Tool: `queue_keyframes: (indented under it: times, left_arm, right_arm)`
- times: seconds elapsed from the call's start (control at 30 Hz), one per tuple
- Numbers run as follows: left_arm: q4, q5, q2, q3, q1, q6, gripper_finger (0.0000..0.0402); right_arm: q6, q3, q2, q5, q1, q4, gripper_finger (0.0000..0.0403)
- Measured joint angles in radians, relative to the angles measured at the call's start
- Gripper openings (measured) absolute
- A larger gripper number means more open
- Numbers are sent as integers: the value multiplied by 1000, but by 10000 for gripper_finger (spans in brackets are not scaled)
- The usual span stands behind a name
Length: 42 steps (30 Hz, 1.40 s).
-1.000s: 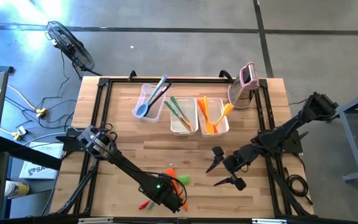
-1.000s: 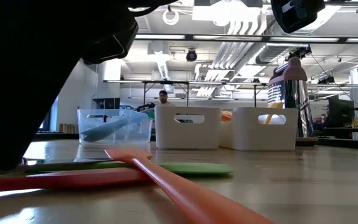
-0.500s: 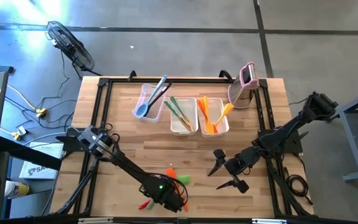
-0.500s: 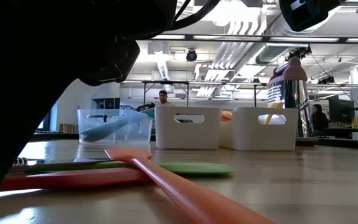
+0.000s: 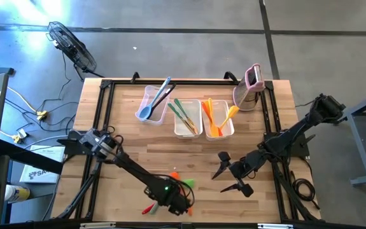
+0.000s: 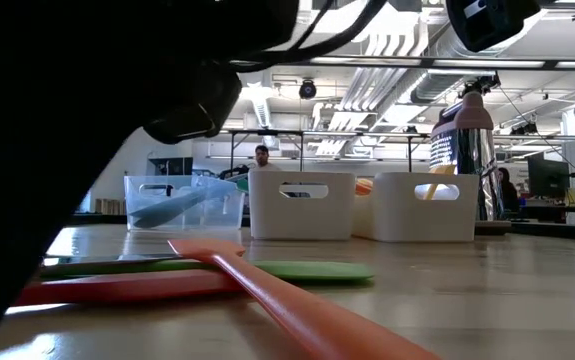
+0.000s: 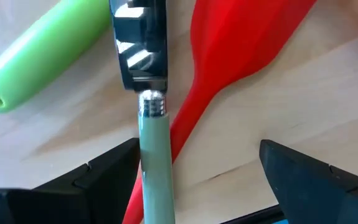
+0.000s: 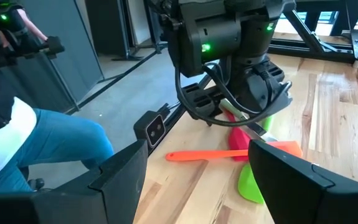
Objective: Pick & Place Kitchen Items
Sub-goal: Put the light green knife into the left white bin
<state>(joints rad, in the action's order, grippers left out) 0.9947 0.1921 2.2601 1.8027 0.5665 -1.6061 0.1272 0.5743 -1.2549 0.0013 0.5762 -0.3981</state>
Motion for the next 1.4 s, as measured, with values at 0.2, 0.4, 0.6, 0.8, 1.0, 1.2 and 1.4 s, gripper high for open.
queue_keyframes:
  times: [0.2, 0.4, 0.6, 0.8, 1.0, 1.2, 1.4]
  left_arm:
    - [2, -4, 0, 1, -26, 45, 322]
    - [3, 13, 0, 1, -37, 65, 306]
    - [4, 25, 0, 1, -37, 66, 233]
    - [2, 32, 1, 1, -37, 66, 128]
    - [3, 19, 1, 1, -37, 82, 44]
    - [2, -7, 1, 1, -36, 69, 44]
    - [10, -34, 3, 33, -22, 83, 44]
  right_arm:
    - [0, 0, 0, 0, 0, 0, 270]
    - [0, 0, 0, 0, 0, 1, 270]
    - [0, 0, 0, 0, 0, 7, 270]
    - [3, 0, 0, 0, 0, 8, 270]
    - [7, 0, 0, 0, 0, 8, 270]
    - [7, 0, 0, -3, 0, 25, 270]
    - [7, 0, 0, -1, 0, 47, 270]
